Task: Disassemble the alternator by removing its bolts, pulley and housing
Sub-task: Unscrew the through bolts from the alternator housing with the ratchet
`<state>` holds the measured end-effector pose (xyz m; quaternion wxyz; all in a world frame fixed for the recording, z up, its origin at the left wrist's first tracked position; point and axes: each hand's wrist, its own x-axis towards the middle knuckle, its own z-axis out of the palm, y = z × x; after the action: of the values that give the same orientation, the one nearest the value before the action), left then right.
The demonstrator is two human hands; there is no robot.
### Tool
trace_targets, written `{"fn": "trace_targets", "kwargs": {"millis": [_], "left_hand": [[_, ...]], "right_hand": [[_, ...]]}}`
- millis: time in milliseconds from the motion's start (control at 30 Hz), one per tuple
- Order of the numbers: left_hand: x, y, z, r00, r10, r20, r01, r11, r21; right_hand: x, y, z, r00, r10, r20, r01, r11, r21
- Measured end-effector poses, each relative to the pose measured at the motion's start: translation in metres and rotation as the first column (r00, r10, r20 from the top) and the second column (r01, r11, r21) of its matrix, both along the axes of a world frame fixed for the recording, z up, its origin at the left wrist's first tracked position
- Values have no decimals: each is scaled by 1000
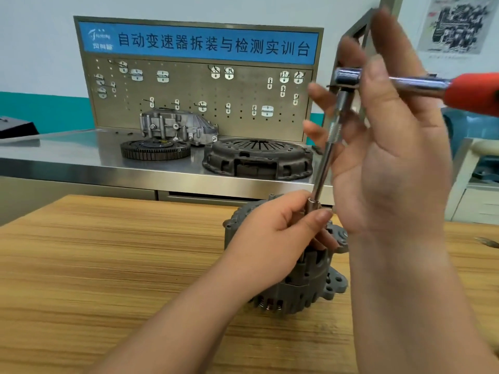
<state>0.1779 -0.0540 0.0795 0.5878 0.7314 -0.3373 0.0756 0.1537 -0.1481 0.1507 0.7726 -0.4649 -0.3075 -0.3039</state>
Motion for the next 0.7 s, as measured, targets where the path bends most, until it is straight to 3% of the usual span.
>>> {"fn": "trace_targets", "kwargs": {"millis": [100,300,533,700], "left_hand": [[0,1,0,1000,-1,16,1,1000,17],[-4,3,3,999,-43,23,42,998,37],[-3,2,3,999,27,22,-28,998,62],[-5,2,2,998,-64,7,64,998,14]], "right_hand": [[1,1,0,1000,-2,27,3,1000,-30],[3,-2,-1,972,166,-164,-160,986,51],[1,0,1,994,-27,106,35,996,-79],[4,-4,1,984,129,-121,-130,992,-4]]}}
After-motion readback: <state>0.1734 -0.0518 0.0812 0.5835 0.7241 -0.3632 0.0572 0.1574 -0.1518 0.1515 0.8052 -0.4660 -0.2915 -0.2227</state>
